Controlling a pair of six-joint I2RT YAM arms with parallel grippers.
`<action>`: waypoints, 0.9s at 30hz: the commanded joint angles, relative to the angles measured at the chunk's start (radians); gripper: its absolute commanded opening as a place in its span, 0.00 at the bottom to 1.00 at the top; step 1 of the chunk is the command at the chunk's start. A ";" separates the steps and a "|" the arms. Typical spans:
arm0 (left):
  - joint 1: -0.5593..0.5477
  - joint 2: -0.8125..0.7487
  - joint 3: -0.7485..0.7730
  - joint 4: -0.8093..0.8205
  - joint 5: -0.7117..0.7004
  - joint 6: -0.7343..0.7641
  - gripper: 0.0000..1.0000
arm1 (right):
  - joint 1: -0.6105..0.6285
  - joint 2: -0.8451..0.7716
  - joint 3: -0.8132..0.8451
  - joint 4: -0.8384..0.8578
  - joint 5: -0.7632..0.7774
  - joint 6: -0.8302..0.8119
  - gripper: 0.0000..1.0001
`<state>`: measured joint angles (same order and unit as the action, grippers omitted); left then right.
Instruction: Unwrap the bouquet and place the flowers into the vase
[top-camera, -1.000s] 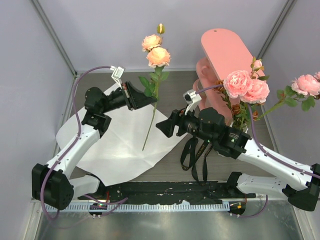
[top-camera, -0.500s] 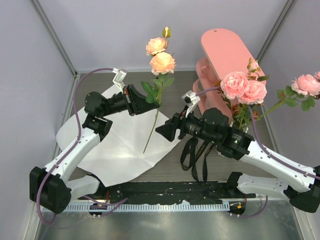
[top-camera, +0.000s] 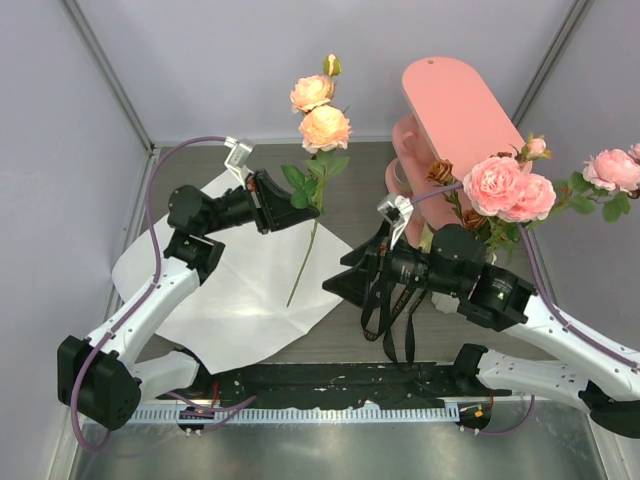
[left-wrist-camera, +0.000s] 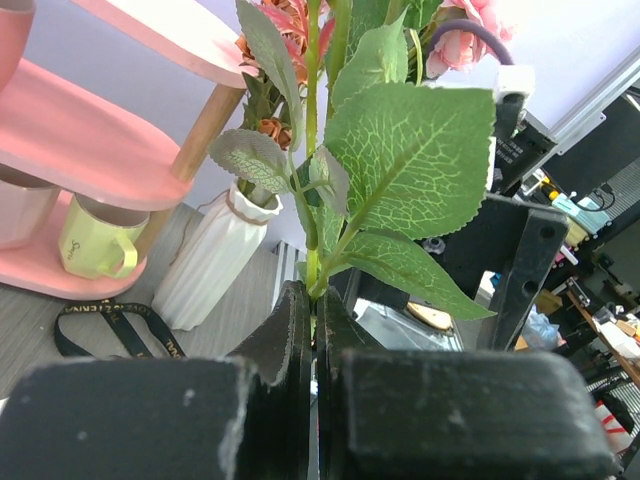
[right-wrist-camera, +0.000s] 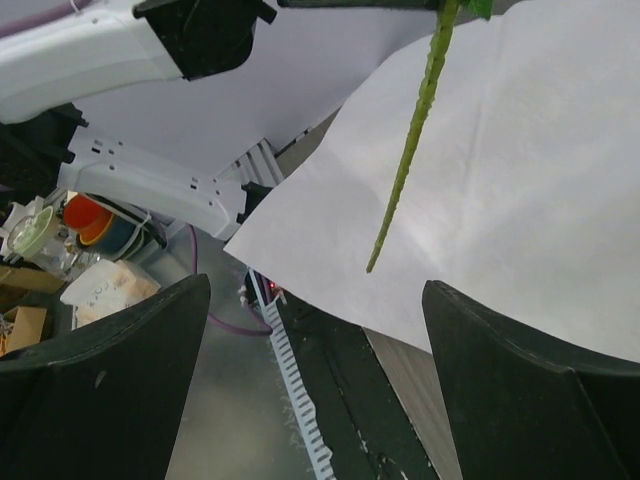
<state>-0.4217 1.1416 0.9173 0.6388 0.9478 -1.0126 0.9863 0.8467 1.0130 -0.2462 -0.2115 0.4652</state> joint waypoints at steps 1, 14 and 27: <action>-0.006 -0.022 0.006 0.029 0.009 0.035 0.00 | 0.005 0.015 0.004 -0.032 -0.081 0.003 0.94; -0.017 -0.022 0.012 -0.025 0.008 0.078 0.00 | 0.005 0.028 -0.228 0.154 -0.155 0.113 0.94; -0.029 -0.020 0.017 -0.039 0.025 0.092 0.00 | 0.054 -0.006 -0.225 0.094 -0.201 0.035 0.81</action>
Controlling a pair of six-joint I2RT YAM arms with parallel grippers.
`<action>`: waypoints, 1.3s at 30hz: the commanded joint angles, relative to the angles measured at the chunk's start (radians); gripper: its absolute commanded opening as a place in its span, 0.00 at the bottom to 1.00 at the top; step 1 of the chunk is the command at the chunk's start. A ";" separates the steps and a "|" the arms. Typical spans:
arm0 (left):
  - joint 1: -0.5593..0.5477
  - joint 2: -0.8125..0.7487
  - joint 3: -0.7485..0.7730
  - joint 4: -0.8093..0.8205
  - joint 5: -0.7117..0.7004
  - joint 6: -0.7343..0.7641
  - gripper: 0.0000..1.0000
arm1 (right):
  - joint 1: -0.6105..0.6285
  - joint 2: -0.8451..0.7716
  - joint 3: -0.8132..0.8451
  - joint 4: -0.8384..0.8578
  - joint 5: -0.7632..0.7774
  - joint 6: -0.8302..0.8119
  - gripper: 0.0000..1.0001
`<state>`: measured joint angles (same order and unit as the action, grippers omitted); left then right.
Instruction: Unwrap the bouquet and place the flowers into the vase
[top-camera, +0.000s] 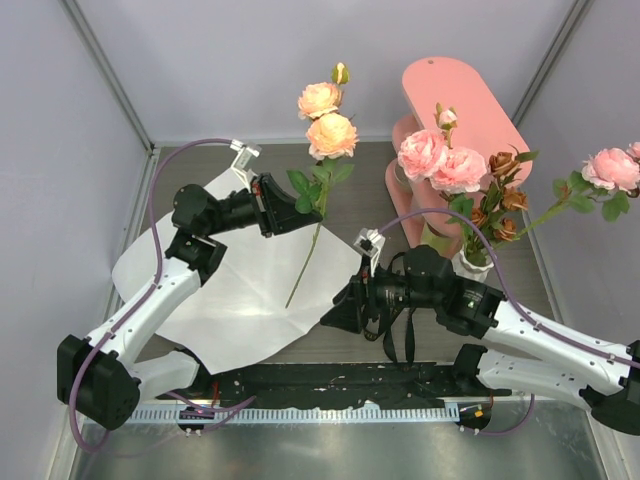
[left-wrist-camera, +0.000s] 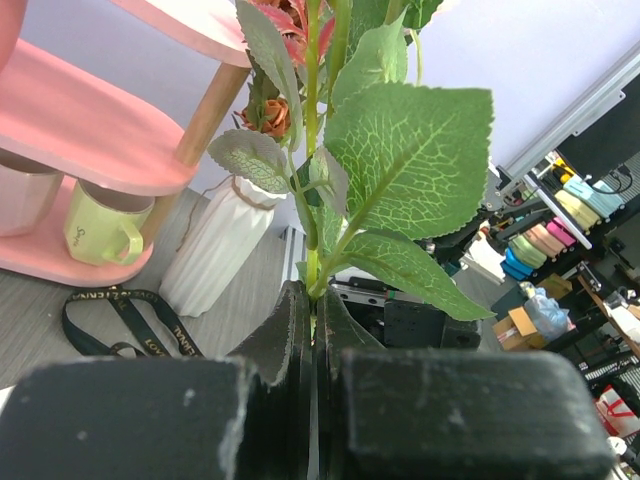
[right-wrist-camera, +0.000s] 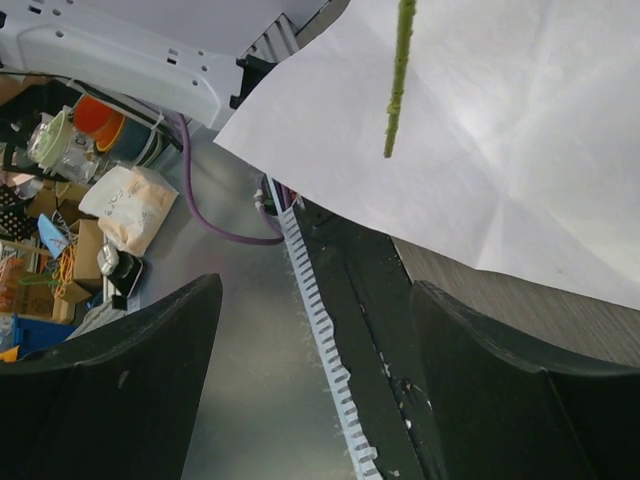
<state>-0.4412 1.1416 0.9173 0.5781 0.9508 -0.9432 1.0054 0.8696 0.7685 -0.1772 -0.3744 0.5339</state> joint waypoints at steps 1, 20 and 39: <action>-0.011 -0.022 0.015 0.023 0.022 0.026 0.00 | 0.047 -0.026 0.028 0.025 -0.041 -0.037 0.78; -0.045 -0.059 0.015 0.026 0.059 0.049 0.00 | 0.177 0.074 0.431 -0.139 0.446 -0.120 0.79; -0.119 -0.079 0.017 0.028 0.094 0.057 0.00 | 0.177 0.098 0.577 -0.202 0.726 -0.078 0.53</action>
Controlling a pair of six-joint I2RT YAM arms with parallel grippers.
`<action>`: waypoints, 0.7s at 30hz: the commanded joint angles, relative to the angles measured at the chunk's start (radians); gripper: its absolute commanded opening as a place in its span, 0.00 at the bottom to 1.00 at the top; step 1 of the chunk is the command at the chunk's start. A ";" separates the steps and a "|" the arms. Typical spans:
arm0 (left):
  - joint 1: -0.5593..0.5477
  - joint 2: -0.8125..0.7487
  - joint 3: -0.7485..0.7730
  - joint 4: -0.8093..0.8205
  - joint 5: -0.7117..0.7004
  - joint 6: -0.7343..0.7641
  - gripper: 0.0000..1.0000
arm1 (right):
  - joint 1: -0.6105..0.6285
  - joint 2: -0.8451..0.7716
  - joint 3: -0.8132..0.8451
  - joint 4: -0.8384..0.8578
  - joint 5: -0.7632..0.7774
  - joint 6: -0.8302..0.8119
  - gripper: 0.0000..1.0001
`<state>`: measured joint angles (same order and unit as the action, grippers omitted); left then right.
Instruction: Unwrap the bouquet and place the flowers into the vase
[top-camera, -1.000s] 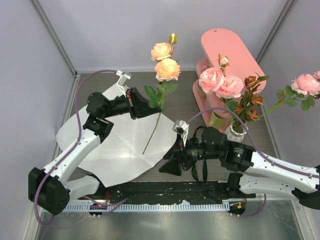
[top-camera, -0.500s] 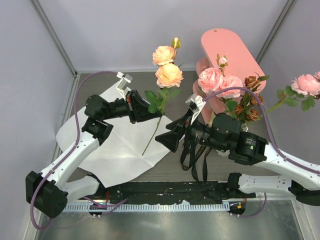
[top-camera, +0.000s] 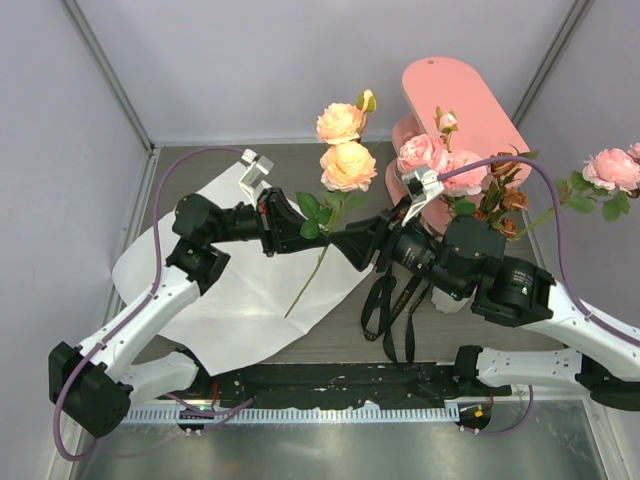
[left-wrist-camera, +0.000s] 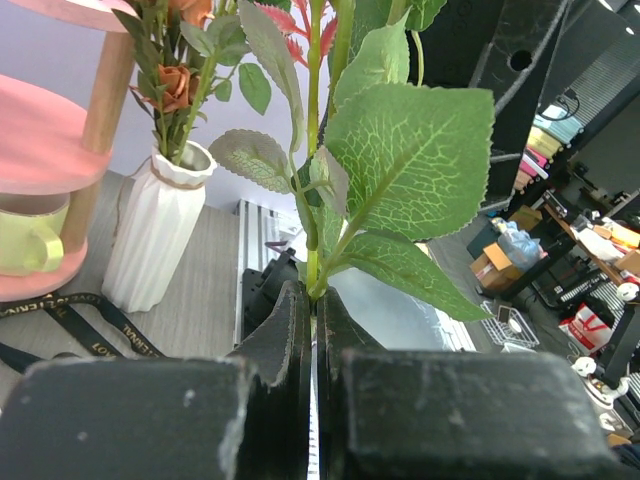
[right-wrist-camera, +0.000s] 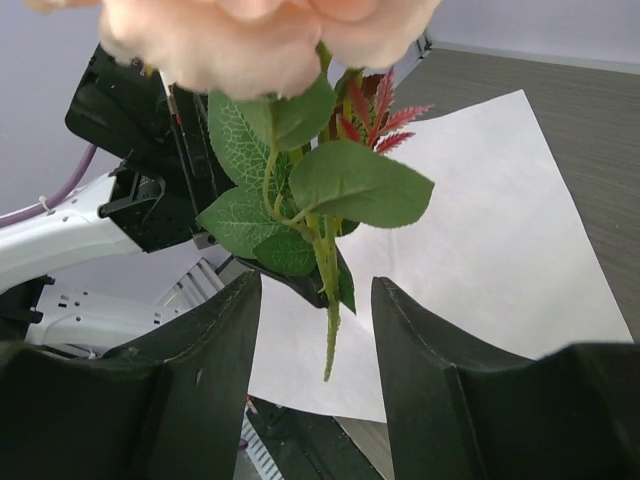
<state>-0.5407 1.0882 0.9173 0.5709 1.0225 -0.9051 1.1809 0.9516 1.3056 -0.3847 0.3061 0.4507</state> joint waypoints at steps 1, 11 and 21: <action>-0.022 -0.027 0.017 0.035 0.021 0.020 0.00 | 0.002 0.019 0.040 0.004 0.050 0.003 0.52; -0.050 -0.039 0.015 0.034 0.025 0.025 0.00 | 0.002 0.036 0.035 0.009 0.050 0.011 0.38; -0.053 -0.060 0.066 -0.163 0.004 0.162 0.35 | 0.002 -0.013 0.061 -0.049 0.076 -0.023 0.01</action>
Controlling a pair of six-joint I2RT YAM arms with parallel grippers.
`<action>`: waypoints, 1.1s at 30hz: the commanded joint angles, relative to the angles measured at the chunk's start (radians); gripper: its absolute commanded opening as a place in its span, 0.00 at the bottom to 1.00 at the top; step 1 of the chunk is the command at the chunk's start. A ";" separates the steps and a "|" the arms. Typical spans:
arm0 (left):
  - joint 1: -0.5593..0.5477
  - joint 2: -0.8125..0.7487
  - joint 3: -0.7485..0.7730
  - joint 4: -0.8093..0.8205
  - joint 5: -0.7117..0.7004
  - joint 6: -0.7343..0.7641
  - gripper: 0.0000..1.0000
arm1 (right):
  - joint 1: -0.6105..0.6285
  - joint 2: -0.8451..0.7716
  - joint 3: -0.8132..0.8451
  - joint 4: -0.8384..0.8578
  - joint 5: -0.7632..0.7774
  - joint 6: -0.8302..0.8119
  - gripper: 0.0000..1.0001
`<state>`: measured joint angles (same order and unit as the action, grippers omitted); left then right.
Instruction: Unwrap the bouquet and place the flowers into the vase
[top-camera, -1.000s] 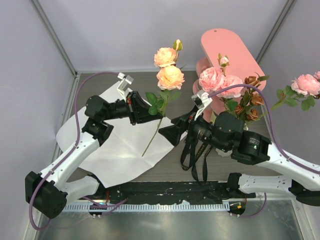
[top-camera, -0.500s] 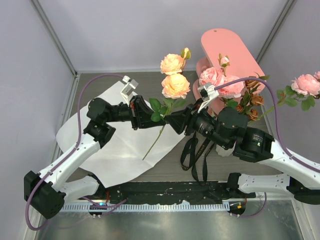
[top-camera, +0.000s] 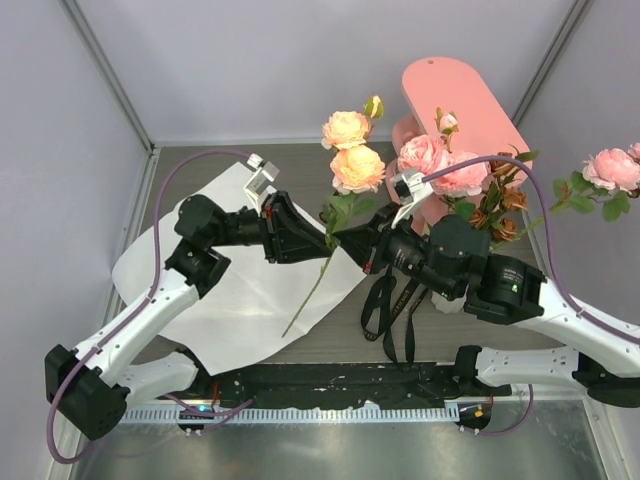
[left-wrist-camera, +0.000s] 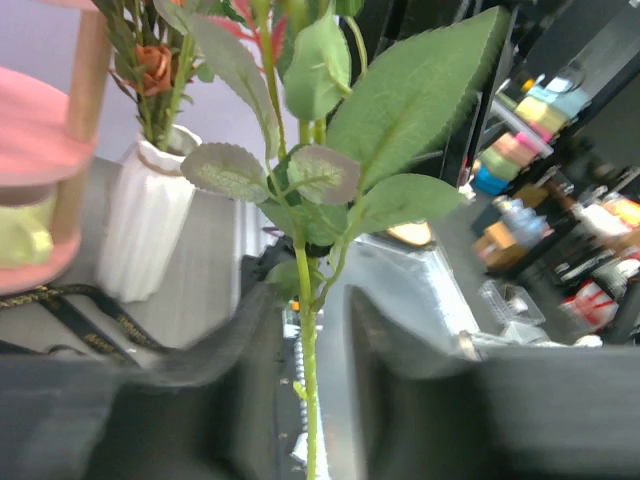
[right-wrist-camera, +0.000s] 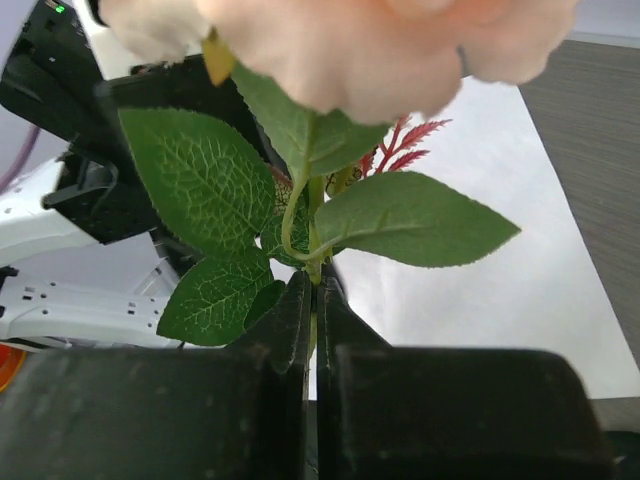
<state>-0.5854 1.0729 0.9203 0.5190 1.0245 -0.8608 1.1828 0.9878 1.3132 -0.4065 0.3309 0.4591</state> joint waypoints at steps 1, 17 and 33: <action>-0.008 -0.050 0.069 -0.150 -0.004 0.134 0.51 | 0.000 -0.061 0.061 -0.038 0.056 -0.042 0.01; -0.008 -0.047 0.074 -0.221 -0.029 0.197 0.84 | 0.000 -0.179 0.504 -0.542 0.009 -0.325 0.01; -0.008 -0.013 0.078 -0.261 -0.047 0.221 0.84 | -0.002 -0.159 0.630 -0.882 0.692 -0.438 0.01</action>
<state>-0.5892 1.0588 0.9604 0.2516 0.9863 -0.6533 1.1824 0.7990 1.9408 -1.2751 0.8169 0.0704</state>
